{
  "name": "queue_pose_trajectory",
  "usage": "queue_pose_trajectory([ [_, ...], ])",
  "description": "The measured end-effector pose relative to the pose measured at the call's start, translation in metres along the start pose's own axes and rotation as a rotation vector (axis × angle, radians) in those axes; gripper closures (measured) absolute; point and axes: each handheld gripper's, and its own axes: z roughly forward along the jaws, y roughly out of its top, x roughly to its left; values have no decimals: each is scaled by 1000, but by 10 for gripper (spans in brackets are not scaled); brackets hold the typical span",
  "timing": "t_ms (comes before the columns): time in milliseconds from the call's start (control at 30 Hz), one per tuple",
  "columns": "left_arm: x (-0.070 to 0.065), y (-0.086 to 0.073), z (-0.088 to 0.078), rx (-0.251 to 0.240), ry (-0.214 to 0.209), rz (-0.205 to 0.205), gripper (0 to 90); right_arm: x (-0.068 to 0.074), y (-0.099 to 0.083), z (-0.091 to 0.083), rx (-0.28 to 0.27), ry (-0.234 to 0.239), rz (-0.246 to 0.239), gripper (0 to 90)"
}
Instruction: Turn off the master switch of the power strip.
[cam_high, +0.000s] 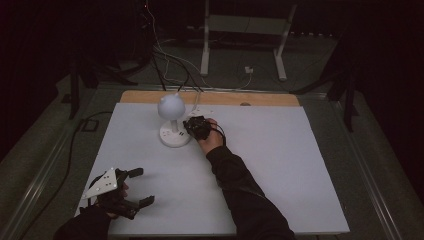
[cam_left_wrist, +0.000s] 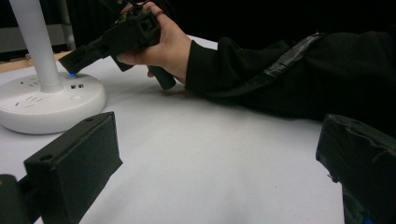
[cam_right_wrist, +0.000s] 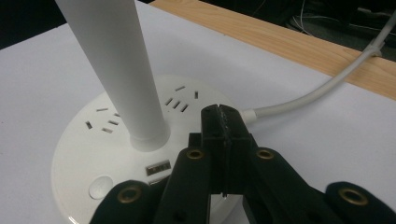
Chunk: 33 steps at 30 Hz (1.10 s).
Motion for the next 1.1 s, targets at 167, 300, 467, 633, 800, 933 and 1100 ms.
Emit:
queue_pose_trajectory([
  [167,0,0,0,-1,0,0,2,0,0,1,4,-8,-3,900],
  [300,0,0,0,-2,0,0,2,1,-1,1,0,-7,-10,900],
  [467,0,0,0,-3,-1,-1,2,0,-2,2,0,-12,-6,900],
  [633,0,0,0,-3,-2,-2,2,0,-4,3,-6,-5,-4,900],
  [800,0,0,0,-1,-2,-2,2,-1,-4,3,-8,0,1,900],
  [933,0,0,0,-2,-2,-2,2,-2,-5,4,-16,2,3,900],
  [1100,0,0,0,-1,-4,-2,2,-2,-4,4,-10,1,13,900],
])
